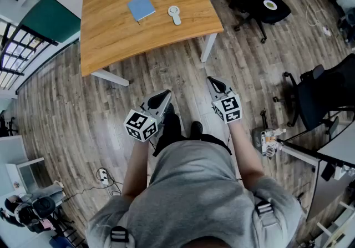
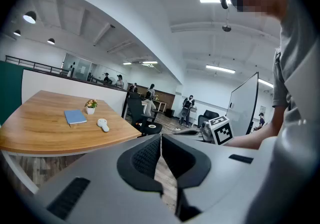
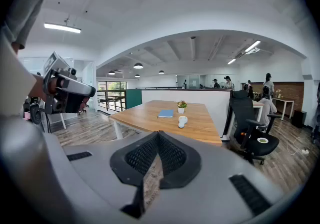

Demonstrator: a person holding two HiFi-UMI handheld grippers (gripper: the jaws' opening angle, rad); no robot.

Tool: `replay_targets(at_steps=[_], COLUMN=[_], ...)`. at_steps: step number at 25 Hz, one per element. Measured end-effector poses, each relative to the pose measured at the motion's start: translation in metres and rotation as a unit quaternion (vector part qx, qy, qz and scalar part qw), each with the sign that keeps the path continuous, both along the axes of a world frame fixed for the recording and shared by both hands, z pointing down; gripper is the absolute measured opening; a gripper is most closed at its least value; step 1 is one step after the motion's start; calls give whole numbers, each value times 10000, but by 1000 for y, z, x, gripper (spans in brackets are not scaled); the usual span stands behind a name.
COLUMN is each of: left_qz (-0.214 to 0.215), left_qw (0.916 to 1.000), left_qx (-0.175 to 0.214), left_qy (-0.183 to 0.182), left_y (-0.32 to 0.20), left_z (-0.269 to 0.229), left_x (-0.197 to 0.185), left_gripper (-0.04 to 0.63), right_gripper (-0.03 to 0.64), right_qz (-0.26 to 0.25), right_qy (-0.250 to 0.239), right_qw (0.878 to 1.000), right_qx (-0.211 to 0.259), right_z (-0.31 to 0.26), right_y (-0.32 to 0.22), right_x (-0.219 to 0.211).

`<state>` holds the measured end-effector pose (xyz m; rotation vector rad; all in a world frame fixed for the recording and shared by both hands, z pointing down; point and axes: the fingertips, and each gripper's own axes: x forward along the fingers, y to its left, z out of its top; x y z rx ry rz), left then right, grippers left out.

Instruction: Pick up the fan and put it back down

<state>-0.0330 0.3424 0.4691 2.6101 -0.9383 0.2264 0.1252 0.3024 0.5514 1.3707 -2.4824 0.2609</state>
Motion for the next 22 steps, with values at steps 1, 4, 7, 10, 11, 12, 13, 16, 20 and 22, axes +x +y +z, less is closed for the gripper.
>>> replay_targets(at_steps=[1, 4, 7, 10, 11, 12, 13, 16, 20, 22], left_qz=[-19, -62, -68, -117, -155, -194, -227, -283, -321, -284], left_qw=[10000, 10000, 9999, 9998, 9997, 9997, 9996, 9996, 9993, 9993], left_qx=[8, 6, 38, 97, 105, 101, 84, 54, 174, 216], left_qy=[-13, -34, -85, -138, -149, -144, -114, 40, -99, -130], left_y=[3, 11, 18, 22, 23, 24, 24, 24, 25, 27], left_z=[0, 0, 0, -2, -2, -2, -2, -6, -9, -10], left_x=[2, 7, 13, 14, 13, 12, 11, 8, 3, 2], left_gripper=[26, 26, 26, 26, 26, 26, 26, 26, 26, 26], right_gripper=[5, 5, 5, 5, 5, 5, 5, 6, 6, 6], right_qz=[4, -5, -20, 45, 79, 103, 106, 17, -62, -79], right_qy=[-2, 1, -8, -11, -30, -60, -90, -131, -92, -113], right_qw=[10000, 10000, 10000, 10000, 10000, 9999, 9999, 9998, 9999, 9999], right_qx=[16, 11, -3, -24, -39, -55, -73, -116, -27, 8], right_z=[0, 1, 1, 1, 2, 1, 1, 1, -4, -6], right_y=[2, 12, 18, 23, 24, 25, 26, 27, 26, 24], right_x=[2, 8, 14, 21, 22, 24, 26, 26, 19, 14])
